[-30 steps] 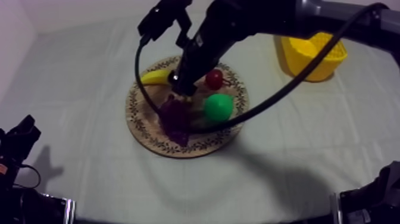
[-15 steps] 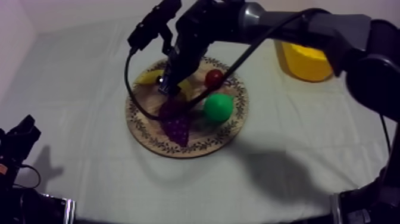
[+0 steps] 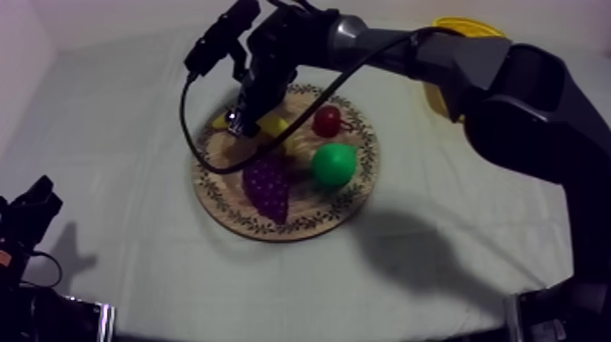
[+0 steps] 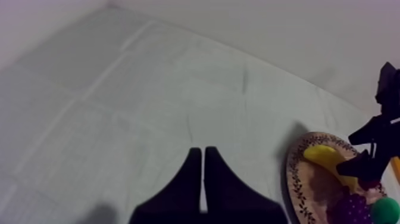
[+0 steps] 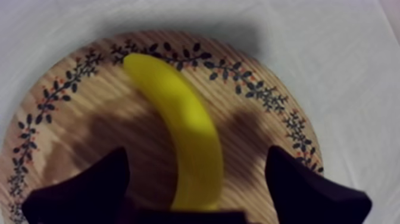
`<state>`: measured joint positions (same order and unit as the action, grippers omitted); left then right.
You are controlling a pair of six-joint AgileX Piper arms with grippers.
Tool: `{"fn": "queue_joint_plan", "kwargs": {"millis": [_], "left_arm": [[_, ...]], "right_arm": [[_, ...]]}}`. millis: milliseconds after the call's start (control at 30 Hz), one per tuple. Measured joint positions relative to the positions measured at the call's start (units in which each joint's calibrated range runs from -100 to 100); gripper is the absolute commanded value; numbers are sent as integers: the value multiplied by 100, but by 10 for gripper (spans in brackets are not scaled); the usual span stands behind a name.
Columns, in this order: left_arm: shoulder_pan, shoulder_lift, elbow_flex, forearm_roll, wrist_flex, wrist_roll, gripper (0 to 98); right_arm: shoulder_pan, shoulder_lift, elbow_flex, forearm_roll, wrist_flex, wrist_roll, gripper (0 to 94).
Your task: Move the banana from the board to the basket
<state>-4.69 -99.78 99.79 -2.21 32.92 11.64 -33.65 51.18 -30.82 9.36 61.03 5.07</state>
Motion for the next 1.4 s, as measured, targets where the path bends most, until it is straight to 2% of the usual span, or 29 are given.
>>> {"fn": "queue_joint_plan", "kwargs": {"millis": [200, 333, 533, 967, 1400], "left_arm": [[0, 0, 0, 0, 0, 0, 1], [0, 0, 0, 0, 0, 0, 1], [0, 0, 0, 0, 0, 0, 1], [0, 0, 0, 0, 0, 0, 1], [0, 0, 0, 0, 0, 0, 1]], "right_arm": [[71, 364, -522, 9, 172, 75, 598], [109, 590, -831, -11, 289, 150, 526], [119, 697, -824, -39, 291, 235, 366], [70, 454, -224, -165, 147, 393, 198], [394, -535, -114, -224, 431, 524, 173]]}}
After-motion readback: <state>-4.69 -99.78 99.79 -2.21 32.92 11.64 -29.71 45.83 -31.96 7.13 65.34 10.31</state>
